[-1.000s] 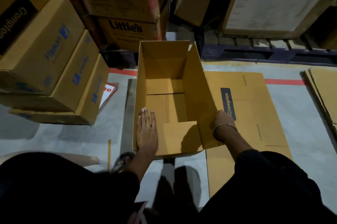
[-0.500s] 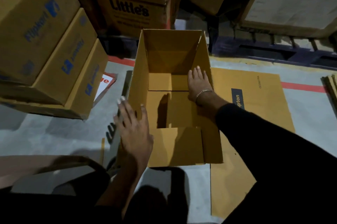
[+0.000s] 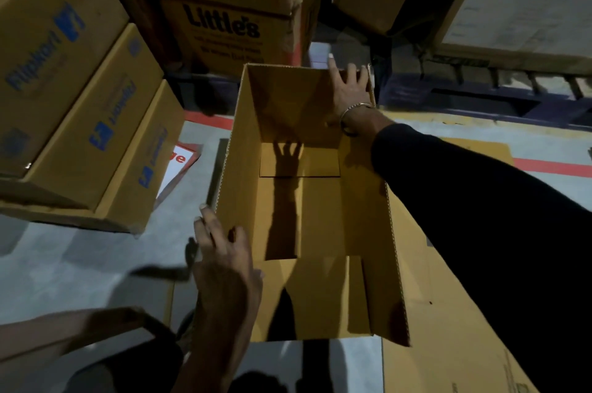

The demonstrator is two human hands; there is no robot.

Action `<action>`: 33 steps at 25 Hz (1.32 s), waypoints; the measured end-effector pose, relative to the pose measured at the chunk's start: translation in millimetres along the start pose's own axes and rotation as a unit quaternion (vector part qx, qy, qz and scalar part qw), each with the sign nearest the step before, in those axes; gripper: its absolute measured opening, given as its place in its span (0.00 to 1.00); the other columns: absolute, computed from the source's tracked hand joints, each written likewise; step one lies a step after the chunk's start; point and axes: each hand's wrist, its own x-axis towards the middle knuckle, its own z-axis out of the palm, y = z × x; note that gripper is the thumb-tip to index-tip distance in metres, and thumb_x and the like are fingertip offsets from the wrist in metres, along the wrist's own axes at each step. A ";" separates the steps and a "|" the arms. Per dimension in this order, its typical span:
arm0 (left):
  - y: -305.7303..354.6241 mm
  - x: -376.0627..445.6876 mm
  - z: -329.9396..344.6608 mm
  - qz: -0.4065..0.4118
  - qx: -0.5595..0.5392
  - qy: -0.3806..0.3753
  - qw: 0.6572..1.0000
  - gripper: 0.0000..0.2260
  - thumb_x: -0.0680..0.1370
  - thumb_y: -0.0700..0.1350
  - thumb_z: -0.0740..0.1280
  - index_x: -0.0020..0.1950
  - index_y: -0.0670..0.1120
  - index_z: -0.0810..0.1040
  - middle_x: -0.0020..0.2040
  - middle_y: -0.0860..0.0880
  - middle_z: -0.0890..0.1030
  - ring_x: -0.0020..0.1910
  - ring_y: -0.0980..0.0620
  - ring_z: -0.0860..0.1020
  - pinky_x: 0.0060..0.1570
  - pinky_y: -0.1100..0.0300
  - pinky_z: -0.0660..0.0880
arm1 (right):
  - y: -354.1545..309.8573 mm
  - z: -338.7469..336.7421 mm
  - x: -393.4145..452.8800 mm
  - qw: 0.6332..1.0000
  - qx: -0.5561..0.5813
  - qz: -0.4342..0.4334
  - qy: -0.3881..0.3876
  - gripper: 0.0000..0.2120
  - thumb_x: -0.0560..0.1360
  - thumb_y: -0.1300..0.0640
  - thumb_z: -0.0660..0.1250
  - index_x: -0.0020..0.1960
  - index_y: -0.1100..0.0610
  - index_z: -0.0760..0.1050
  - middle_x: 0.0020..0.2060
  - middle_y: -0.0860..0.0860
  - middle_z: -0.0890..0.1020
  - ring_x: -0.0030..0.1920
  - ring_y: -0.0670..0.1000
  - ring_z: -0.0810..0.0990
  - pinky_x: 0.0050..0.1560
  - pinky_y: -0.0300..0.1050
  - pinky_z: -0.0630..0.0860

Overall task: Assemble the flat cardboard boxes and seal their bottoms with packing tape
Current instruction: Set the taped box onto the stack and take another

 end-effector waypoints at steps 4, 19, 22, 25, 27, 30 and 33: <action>-1.9 3.4 -3.9 0.001 0.027 -0.009 1.000 0.37 0.65 0.62 0.80 0.69 0.51 0.73 0.80 0.34 0.44 0.78 0.34 0.51 0.61 0.45 0.80 | -1.4 28.4 -31.2 0.996 -0.089 -0.031 -0.010 0.47 0.71 0.49 0.79 0.81 0.48 0.55 0.78 0.62 0.56 0.77 0.67 0.56 0.75 0.67 0.62; 58.2 -46.4 31.5 0.172 -0.040 -0.040 0.984 0.39 0.83 0.53 0.59 0.84 0.52 0.33 0.84 0.38 0.39 0.83 0.33 0.48 0.69 0.37 0.72 | 20.1 10.4 -168.3 0.978 -0.190 -0.081 -0.007 0.49 0.76 0.42 0.69 0.84 0.55 0.43 0.83 0.61 0.44 0.82 0.63 0.40 0.80 0.68 0.46; 44.8 -49.7 34.7 0.171 -0.093 -0.032 0.980 0.36 0.85 0.62 0.51 0.85 0.49 0.36 0.86 0.46 0.49 0.84 0.41 0.52 0.78 0.46 0.64 | 23.2 14.6 -222.5 0.998 -0.051 -0.021 -0.035 0.53 0.78 0.47 0.69 0.83 0.59 0.33 0.81 0.64 0.36 0.82 0.64 0.38 0.81 0.63 0.49; 27.4 -51.0 26.4 0.211 -0.106 -0.076 0.969 0.27 0.88 0.52 0.51 0.86 0.46 0.50 0.85 0.48 0.55 0.84 0.47 0.54 0.80 0.52 0.59 | 4.7 22.8 -264.4 0.996 0.080 0.019 -0.021 0.48 0.83 0.45 0.63 0.81 0.63 0.31 0.82 0.65 0.40 0.83 0.63 0.45 0.82 0.57 0.54; 11.4 -51.2 22.5 0.213 -0.111 -0.119 0.963 0.26 0.87 0.45 0.56 0.85 0.49 0.53 0.85 0.49 0.57 0.83 0.48 0.56 0.76 0.53 0.65 | -14.6 31.1 -288.8 0.990 0.137 0.004 -0.015 0.40 0.86 0.46 0.54 0.82 0.64 0.33 0.82 0.64 0.45 0.82 0.62 0.52 0.79 0.56 0.62; -5.9 -54.7 31.8 0.186 -0.099 -0.165 0.964 0.26 0.86 0.47 0.62 0.84 0.53 0.59 0.83 0.51 0.63 0.81 0.47 0.61 0.74 0.46 0.66 | -34.5 56.5 -324.0 0.977 0.167 -0.062 -0.118 0.36 0.87 0.53 0.53 0.83 0.56 0.32 0.82 0.60 0.56 0.77 0.60 0.66 0.67 0.52 0.72; -19.6 -51.6 45.5 0.194 -0.138 -0.152 0.959 0.22 0.85 0.51 0.64 0.80 0.59 0.67 0.82 0.59 0.61 0.83 0.53 0.56 0.78 0.47 0.59 | -29.8 87.6 -338.7 0.977 0.059 -0.108 -0.174 0.38 0.82 0.69 0.52 0.84 0.51 0.36 0.81 0.47 0.36 0.83 0.51 0.47 0.73 0.57 0.68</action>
